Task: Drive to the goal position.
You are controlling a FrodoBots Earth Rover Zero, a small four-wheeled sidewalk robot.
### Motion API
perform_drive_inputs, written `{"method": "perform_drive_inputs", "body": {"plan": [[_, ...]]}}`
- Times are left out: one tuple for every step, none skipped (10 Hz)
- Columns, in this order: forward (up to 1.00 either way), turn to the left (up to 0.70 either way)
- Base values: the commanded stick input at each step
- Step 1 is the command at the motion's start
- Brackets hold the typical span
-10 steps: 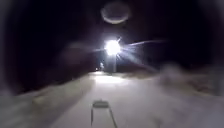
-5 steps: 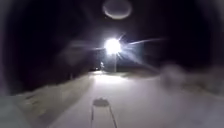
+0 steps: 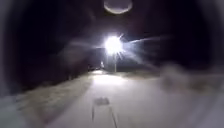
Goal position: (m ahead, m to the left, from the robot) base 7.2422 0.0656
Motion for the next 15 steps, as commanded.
{"method": "perform_drive_inputs", "body": {"plan": [[1.0, 0.13], [1.0, 0.06], [1.0, 0.07], [1.0, 0.13], [1.0, 0.12], [1.0, 0.1], [1.0, 0.06], [1.0, 0.05], [1.0, 0.06], [1.0, 0.07], [1.0, 0.13], [1.0, 0.12], [1.0, 0.07], [1.0, 0.05], [1.0, 0.04]]}}
